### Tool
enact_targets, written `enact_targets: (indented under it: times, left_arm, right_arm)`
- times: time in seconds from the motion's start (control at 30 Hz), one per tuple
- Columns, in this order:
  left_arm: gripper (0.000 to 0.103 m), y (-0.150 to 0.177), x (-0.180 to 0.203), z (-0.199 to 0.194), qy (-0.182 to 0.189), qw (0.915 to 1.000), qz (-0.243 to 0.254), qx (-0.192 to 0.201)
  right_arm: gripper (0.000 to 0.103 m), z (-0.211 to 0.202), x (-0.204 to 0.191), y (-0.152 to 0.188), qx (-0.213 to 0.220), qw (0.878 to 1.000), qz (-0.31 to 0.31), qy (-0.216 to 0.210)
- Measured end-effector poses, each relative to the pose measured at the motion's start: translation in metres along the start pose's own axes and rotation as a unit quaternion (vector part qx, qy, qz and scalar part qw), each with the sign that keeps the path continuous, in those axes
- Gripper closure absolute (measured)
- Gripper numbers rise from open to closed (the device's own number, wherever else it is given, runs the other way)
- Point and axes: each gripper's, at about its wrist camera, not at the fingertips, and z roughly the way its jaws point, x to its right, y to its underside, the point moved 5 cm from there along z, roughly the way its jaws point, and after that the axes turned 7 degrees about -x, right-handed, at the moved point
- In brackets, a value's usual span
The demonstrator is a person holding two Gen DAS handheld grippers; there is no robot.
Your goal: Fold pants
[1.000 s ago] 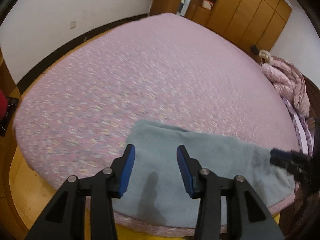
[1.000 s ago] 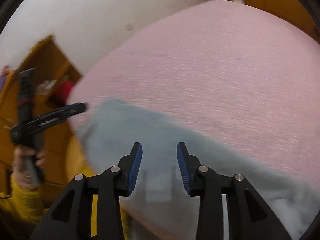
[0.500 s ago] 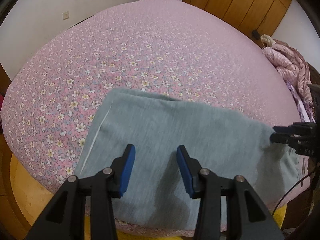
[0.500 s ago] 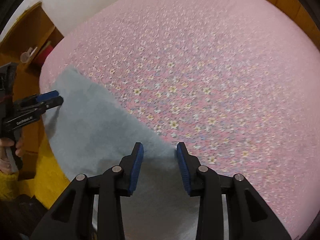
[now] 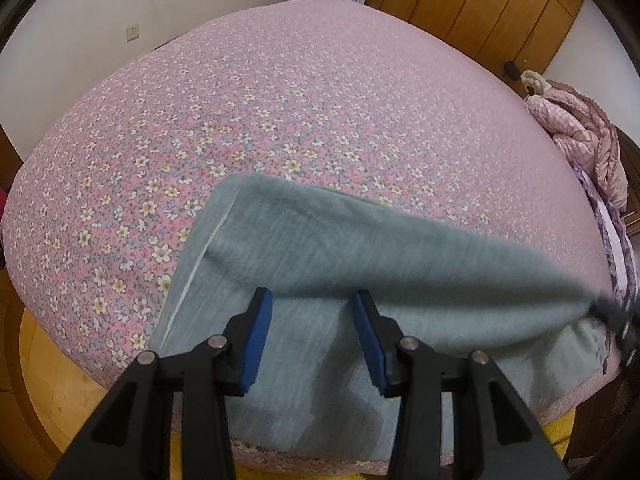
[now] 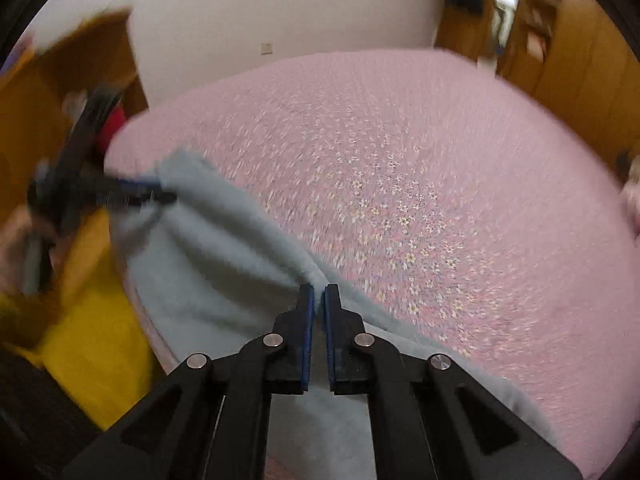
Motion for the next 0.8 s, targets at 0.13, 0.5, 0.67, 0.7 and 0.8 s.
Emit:
enact_targets:
  times: [0.13,0.5,0.67,0.7,0.8]
  left_arm:
    - [0.058,0.004,-0.005,-0.006,0.004,0.9999,-0.012,-0.001]
    - [0.059,-0.002,0.055,-0.047,0.068,0.9952,0.05,0.05]
    - [0.059,0.002,0.072,-0.016,0.062,0.9956,0.07,0.007]
    - [0.059,0.006,0.072,-0.006,0.065,0.9957,0.066,-0.009]
    - [0.059,0.015,0.073,0.009,0.058,0.996,0.062,-0.03]
  right_arm:
    - [0.096,0.023,-0.018,0.031,-0.033,0.999,-0.002,-0.027]
    - [0.089,0.029,-0.019,0.058,-0.065,0.996,0.034,-0.048]
    - [0.089,-0.001,-0.005,0.05,-0.047,0.993,0.063,-0.083]
    - [0.089,-0.01,0.004,0.047,-0.038,0.992,0.077,-0.087]
    - [0.081,-0.029,0.044,0.035,-0.015,0.989,0.126,-0.079]
